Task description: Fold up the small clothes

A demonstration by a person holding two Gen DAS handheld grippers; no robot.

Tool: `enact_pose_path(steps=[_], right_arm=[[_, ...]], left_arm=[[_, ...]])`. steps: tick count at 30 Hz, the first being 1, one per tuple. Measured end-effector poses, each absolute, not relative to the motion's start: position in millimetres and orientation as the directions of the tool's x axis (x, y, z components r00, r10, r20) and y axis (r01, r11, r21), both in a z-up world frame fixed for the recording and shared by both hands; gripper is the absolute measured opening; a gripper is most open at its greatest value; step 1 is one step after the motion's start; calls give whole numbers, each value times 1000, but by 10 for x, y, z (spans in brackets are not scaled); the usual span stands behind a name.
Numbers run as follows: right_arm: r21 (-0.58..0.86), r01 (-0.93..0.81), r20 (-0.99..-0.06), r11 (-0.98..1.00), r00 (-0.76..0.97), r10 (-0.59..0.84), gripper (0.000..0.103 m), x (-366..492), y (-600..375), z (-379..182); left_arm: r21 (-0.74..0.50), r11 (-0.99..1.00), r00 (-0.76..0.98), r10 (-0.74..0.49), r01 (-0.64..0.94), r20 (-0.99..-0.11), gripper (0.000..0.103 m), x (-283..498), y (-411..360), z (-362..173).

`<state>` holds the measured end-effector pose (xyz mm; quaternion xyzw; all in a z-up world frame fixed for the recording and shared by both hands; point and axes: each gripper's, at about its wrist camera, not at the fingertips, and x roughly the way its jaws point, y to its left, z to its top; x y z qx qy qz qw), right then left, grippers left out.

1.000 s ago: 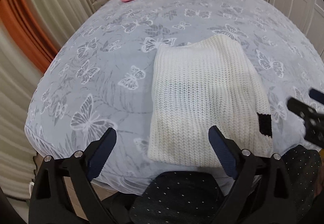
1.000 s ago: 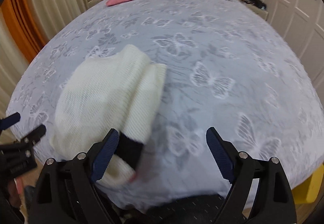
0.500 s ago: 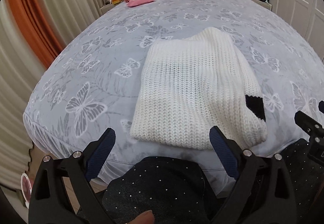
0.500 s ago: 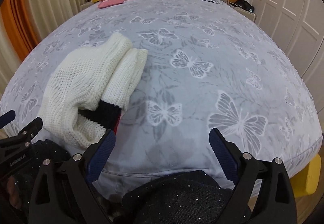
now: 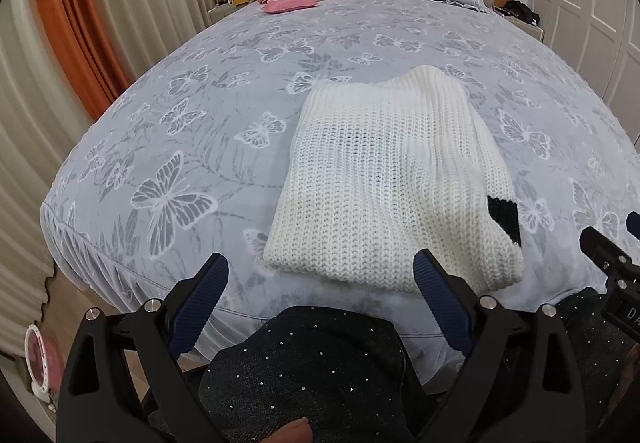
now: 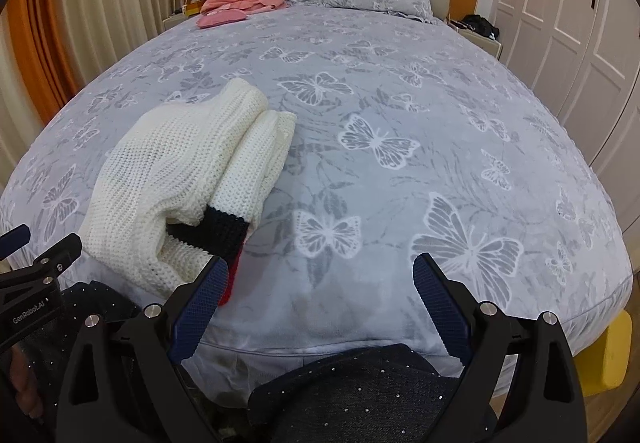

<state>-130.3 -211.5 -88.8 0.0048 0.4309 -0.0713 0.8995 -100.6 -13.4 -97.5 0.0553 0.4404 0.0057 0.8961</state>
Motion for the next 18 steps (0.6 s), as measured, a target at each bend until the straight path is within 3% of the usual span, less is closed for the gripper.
enact_pose_path(steps=[13, 18], right_arm=[[-69, 120, -772, 990, 623, -130, 91, -1314, -2076, -871], [-68, 122, -771, 990, 623, -130, 91, -1318, -2067, -869]], left_arm=[[85, 996, 634, 51, 23, -772, 92, -1068, -95, -910], [111, 993, 664, 58, 38, -746, 98, -1125, -160, -865]])
